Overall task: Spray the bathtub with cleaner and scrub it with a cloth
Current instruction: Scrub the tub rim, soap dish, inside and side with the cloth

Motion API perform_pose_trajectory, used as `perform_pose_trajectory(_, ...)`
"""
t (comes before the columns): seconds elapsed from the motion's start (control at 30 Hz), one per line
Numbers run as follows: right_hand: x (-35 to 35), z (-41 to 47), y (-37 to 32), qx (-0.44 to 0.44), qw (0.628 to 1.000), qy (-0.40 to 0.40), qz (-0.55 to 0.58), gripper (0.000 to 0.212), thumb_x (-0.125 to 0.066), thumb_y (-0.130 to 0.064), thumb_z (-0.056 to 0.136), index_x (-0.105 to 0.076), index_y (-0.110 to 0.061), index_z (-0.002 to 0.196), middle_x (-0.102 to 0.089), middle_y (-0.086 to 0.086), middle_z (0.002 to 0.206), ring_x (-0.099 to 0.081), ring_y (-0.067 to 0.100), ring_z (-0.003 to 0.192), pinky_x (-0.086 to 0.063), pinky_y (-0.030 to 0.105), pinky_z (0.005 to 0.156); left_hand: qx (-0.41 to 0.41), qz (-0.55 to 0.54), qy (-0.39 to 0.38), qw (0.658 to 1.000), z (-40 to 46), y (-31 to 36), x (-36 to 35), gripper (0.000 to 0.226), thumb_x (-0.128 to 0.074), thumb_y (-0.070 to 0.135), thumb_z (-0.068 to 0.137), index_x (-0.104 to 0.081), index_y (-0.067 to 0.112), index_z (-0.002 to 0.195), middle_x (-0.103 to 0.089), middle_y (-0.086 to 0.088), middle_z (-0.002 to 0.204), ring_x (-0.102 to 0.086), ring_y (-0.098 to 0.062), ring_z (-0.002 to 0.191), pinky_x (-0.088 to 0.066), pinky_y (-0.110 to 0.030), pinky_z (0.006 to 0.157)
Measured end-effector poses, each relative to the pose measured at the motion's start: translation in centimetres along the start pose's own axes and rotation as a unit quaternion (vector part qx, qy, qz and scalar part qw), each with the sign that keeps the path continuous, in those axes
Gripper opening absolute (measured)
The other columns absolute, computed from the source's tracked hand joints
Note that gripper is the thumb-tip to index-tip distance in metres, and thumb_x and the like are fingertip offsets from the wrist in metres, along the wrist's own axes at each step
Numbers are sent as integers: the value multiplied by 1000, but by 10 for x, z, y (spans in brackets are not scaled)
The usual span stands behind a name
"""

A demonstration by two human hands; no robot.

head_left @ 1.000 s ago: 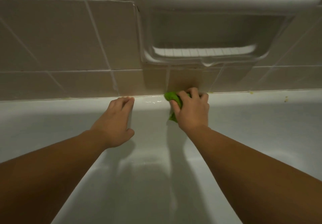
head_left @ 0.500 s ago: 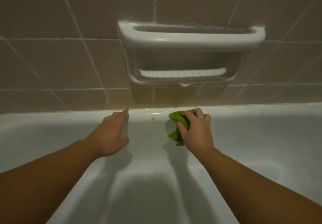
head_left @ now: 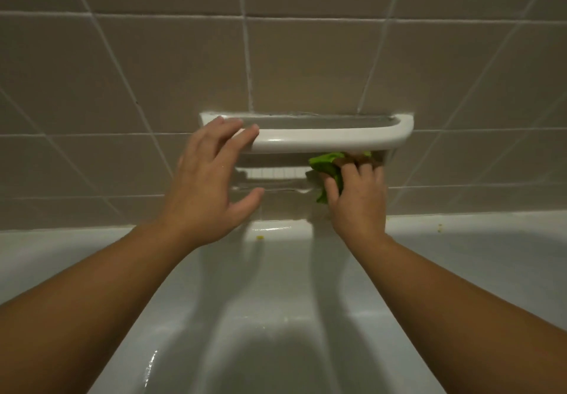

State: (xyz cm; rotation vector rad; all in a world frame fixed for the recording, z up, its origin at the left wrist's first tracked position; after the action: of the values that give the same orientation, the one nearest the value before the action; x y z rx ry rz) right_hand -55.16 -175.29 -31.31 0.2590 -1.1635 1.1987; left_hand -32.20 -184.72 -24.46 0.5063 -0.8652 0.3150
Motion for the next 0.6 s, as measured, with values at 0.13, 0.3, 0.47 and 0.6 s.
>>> perform_pose_trajectory(0.13, -14, -2, -18, 4, 997, -60, -56, 45, -54, -58, 97, -69, -27, 125, -48, 10, 153, -38, 44, 137, -32, 55, 113, -43, 11, -10, 999, 5, -9, -7, 92, -79, 45, 73, -43, 20, 154, -40, -8, 150, -34, -32, 144, -33, -55, 116)
perform_pose_trajectory(0.3, -27, -4, -54, 103, 985, -114, -76, 41, -43, -60, 100, -63, -39, 130, -51, 5, 149, -43, 42, 131, -40, 49, 98, -78, 58, -3, 995, 7, -19, -8, 99, -78, 57, 69, -42, 21, 154, -44, -10, 146, -39, -34, 140, -33, -57, 113)
perform_pose_trajectory(0.47, -10, 19, 6, 106, 981, -122, -110, 50, -39, -63, 100, -67, -32, 127, -56, 4, 141, -53, 37, 116, -45, 42, 95, -81, 69, -14, 994, 7, -24, -5, 104, -80, 60, 66, -40, 24, 155, -43, -8, 147, -38, -34, 142, -33, -57, 113)
perform_pose_trajectory(0.6, -14, 18, 4, 20, 990, -74, -122, 51, -34, -61, 100, -64, -31, 127, -58, 8, 132, -51, 37, 115, -40, 44, 95, -71, 59, -21, 996, 5, -23, -5, 105, -78, 62, 67, -39, 24, 156, -41, -7, 148, -36, -33, 144, -32, -56, 115)
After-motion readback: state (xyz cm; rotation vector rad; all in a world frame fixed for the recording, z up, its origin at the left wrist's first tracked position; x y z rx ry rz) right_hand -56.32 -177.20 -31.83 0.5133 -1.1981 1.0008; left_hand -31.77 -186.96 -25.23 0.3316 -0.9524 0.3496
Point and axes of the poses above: each hand's wrist, its own z-axis towards the middle knuckle, its own x-axis out of the back of the hand, y = z × x, the point moved 3 cm from there along z, towards the middle knuckle
